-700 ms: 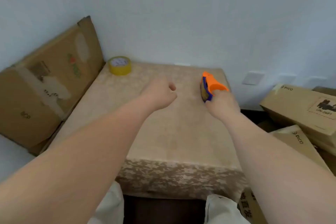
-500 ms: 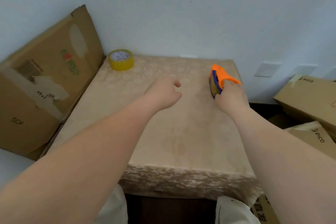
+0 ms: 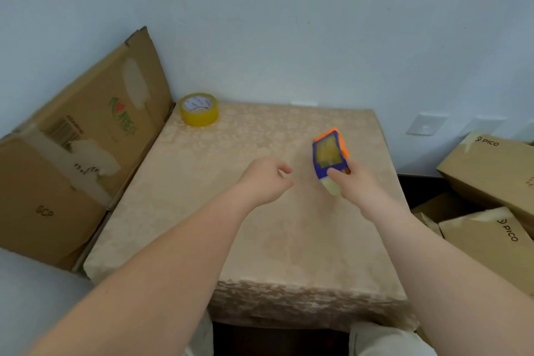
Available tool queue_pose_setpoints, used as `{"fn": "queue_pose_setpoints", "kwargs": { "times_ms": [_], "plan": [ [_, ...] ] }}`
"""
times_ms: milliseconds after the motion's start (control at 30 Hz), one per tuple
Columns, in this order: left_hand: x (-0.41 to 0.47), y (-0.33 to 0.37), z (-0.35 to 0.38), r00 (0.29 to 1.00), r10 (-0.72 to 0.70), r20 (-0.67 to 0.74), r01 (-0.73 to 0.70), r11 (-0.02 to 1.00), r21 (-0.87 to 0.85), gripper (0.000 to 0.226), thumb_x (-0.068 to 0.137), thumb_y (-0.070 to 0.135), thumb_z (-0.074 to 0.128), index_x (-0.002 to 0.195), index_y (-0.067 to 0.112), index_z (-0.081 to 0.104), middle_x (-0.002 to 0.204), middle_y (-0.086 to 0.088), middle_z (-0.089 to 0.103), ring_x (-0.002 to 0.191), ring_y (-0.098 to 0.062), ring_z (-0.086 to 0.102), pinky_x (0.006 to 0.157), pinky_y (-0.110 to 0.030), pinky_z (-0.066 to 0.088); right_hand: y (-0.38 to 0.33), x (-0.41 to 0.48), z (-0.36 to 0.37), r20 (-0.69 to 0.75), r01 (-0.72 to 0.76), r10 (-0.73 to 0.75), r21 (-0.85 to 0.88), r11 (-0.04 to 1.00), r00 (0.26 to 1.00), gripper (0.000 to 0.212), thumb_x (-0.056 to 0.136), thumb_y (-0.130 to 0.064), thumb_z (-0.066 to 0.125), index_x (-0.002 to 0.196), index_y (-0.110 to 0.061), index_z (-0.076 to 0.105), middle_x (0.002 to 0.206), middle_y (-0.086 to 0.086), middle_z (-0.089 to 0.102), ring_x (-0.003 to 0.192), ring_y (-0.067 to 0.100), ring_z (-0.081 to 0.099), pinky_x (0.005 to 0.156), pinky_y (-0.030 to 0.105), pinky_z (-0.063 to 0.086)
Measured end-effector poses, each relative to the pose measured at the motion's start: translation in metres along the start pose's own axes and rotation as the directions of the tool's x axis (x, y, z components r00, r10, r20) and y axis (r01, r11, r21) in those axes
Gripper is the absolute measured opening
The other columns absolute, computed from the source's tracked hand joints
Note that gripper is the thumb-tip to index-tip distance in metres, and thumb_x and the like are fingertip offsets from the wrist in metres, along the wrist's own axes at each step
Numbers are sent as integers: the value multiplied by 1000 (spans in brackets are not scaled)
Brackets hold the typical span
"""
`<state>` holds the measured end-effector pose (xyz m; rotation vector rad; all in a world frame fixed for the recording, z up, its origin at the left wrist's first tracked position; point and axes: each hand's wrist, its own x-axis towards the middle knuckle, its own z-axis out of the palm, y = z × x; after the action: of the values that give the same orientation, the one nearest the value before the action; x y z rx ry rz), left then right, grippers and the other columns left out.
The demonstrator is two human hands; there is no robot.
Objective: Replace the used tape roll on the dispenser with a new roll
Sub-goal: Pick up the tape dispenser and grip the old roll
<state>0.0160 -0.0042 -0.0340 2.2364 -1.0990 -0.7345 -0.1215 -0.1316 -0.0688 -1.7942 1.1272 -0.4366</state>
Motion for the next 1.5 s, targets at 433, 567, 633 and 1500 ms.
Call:
{"fn": "queue_pose_setpoints", "kwargs": {
  "times_ms": [433,567,633,1500],
  "plan": [
    [-49,3,-30,994,57,-94,-99,841,-532,15,81,14,65,95,13,69,80,4,67,66,1,59,57,-13,43,-61,-66,42,425,-396,30,811,430,905,39,98,-36,43,127,-14,57,115,9,69,94,20,71,75,37,60],
    [-52,0,-35,981,127,-148,-185,851,-491,15,81,8,62,92,10,71,71,4,64,53,6,54,53,-10,39,-70,-71,46,420,-380,4,818,433,908,42,94,-28,53,133,-11,52,128,14,63,107,23,66,85,37,57],
    [-52,0,-36,975,133,-177,-200,870,-450,13,80,9,63,90,12,71,72,3,65,61,-2,57,59,-16,42,-73,-70,47,440,-409,26,809,422,897,40,96,-31,48,129,-9,56,121,14,67,103,23,68,88,38,55],
    [-43,-19,-36,996,83,-18,-79,830,-552,14,81,6,64,76,19,61,71,2,56,61,-5,49,61,-23,41,-73,-43,57,447,-482,201,708,516,872,33,95,-42,40,108,-22,64,95,1,70,81,18,63,75,34,46]
  ]
}}
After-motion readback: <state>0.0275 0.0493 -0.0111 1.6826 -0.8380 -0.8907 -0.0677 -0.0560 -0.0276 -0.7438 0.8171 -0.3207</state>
